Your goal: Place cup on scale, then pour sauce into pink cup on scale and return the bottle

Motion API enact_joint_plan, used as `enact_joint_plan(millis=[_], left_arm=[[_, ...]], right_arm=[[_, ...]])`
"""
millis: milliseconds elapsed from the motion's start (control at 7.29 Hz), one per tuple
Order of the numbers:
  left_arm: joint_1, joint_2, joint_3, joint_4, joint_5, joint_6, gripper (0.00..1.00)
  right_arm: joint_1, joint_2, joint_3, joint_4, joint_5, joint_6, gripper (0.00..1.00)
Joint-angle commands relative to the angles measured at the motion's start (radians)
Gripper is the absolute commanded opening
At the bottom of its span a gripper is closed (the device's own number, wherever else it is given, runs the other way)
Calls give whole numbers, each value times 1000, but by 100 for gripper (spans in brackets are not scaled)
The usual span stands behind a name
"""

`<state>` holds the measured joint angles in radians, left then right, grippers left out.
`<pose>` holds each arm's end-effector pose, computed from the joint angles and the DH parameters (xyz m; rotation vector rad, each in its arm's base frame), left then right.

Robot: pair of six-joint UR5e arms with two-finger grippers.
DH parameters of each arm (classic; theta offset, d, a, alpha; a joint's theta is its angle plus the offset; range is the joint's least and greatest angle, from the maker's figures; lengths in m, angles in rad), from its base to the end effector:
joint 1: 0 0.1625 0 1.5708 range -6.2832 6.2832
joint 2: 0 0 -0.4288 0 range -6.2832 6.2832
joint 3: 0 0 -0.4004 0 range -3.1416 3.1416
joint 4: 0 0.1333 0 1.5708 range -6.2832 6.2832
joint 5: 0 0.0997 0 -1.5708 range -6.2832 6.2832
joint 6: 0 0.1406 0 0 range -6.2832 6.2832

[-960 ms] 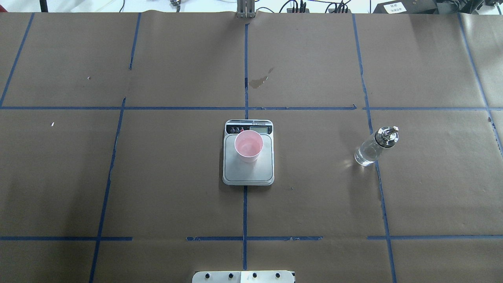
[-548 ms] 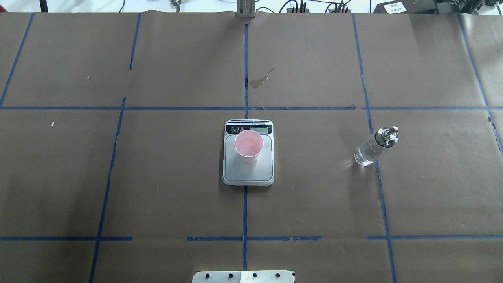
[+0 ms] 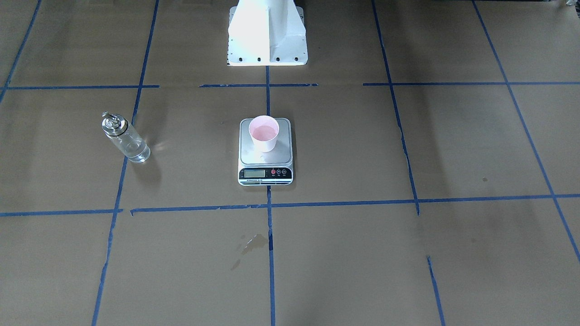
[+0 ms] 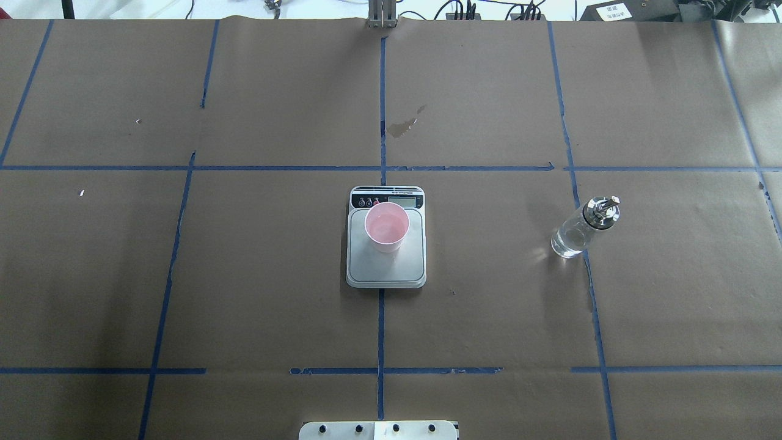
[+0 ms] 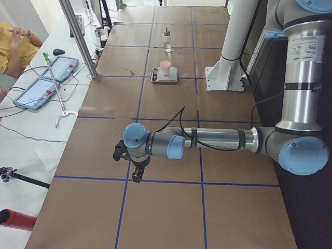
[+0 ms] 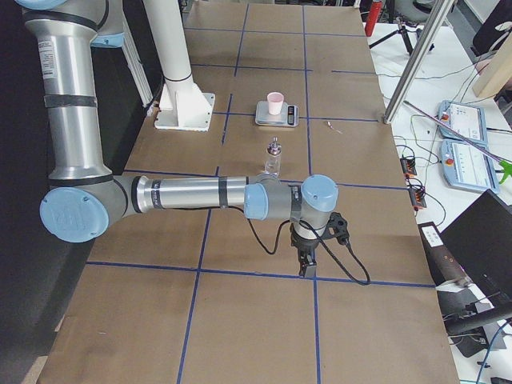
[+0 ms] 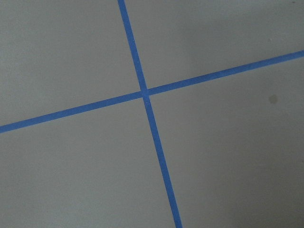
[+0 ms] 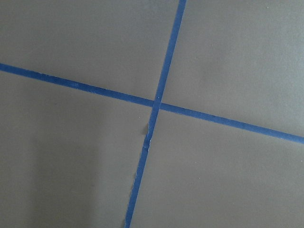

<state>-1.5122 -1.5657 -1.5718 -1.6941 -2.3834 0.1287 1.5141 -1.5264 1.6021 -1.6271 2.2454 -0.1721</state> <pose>-0.0014 -0.5097 0.6771 0.1412 0.8089 0.2251 0.0159 -0.5218 0.6684 0.0577 -0.6739 -0.2266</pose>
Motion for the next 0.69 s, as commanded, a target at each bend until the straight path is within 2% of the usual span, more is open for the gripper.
enact_joint_plan(millis=[0, 548], left_arm=[[0, -33, 7, -3, -5, 5, 100], [-2, -20, -17, -3, -2, 5, 100]], right_arm=[[0, -23, 24, 0, 0, 5, 100], [0, -24, 22, -2, 6, 5, 100]])
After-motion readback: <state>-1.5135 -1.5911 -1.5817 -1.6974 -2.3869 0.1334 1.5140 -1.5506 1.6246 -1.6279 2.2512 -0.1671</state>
